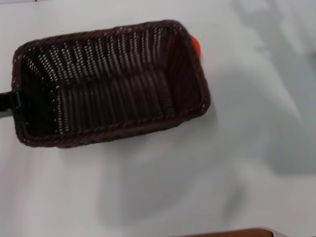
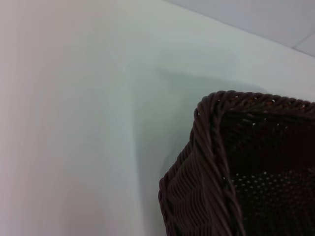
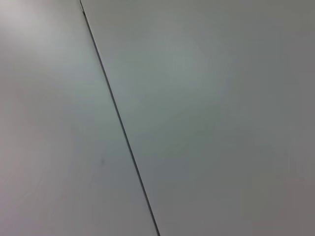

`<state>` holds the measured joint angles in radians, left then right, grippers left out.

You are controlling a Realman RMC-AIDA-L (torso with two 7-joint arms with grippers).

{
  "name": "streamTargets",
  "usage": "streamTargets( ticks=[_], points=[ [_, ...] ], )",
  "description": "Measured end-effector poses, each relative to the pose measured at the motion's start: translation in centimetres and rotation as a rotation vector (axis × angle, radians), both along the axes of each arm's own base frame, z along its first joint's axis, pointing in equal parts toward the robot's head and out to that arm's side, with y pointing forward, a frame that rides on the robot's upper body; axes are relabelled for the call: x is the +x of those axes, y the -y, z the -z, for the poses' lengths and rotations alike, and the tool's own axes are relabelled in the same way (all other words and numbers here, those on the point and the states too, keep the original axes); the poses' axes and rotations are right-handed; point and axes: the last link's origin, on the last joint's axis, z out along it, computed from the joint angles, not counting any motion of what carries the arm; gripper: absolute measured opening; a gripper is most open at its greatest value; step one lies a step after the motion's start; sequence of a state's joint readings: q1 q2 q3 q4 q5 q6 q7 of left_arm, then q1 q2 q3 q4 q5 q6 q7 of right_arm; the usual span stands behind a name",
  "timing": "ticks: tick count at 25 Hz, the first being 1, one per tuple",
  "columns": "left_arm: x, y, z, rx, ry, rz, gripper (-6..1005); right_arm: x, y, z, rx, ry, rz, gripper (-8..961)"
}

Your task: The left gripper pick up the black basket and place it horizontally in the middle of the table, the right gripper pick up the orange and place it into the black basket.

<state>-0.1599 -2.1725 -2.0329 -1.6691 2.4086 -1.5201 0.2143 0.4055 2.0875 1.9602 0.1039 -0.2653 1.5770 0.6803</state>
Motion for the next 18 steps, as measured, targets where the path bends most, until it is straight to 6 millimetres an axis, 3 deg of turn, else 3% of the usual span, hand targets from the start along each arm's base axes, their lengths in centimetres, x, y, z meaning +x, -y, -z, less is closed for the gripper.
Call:
streamTargets(
  ticks=[6, 18],
  points=[
    [-0.6, 0.8, 0.8, 0.007, 0.016, -0.021, 167, -0.3, -0.4, 0.1, -0.006, 0.006, -0.007, 810],
    [-0.7, 0.5, 1.5, -0.014, 0.020, -0.009, 190, 0.2, 0.2, 0.0, -0.008, 0.009, 0.003, 798]
  ],
)
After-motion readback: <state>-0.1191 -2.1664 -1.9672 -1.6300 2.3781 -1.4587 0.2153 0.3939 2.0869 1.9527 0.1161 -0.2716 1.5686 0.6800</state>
